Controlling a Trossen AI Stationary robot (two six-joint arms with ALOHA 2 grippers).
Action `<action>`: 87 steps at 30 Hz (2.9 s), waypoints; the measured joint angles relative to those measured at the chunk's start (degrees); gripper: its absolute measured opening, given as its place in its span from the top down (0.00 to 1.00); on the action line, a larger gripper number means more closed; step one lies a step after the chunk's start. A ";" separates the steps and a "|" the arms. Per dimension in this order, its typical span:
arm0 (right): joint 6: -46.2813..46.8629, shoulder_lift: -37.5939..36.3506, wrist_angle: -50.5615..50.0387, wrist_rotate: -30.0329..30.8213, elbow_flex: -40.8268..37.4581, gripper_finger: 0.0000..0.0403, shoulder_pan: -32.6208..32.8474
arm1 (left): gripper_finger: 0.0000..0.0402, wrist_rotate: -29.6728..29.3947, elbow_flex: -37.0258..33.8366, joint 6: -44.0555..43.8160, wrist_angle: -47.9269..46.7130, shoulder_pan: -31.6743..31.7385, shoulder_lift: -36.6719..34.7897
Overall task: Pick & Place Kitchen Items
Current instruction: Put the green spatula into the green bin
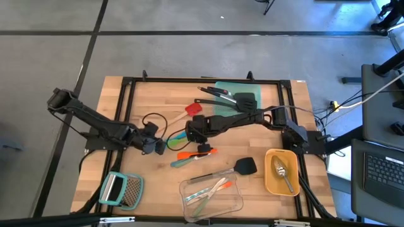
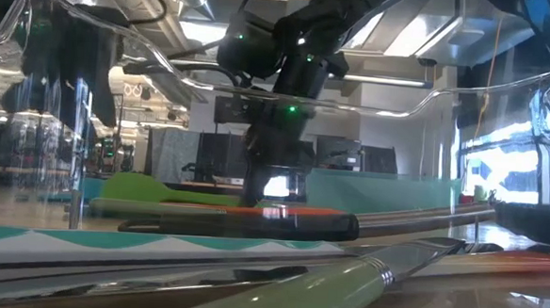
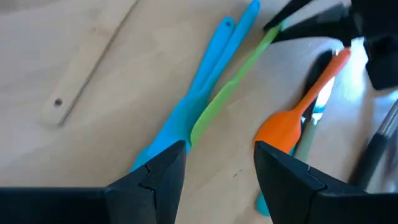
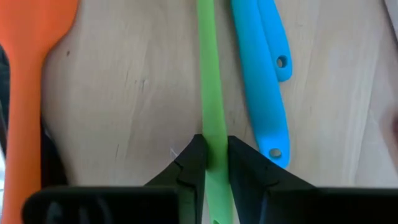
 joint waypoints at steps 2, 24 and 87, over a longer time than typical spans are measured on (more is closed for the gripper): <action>0.79 0.00 -0.02 0.04 0.09 0.85 0.43 | 0.54 0.28 0.00 5.00 0.73 1.21 0.74; 2.44 0.00 -0.15 0.05 0.09 0.86 0.64 | 0.54 17.48 0.14 45.51 15.53 18.72 19.73; 3.82 0.00 -0.24 -0.40 0.11 0.85 0.31 | 0.37 16.19 2.97 46.33 13.48 16.50 14.91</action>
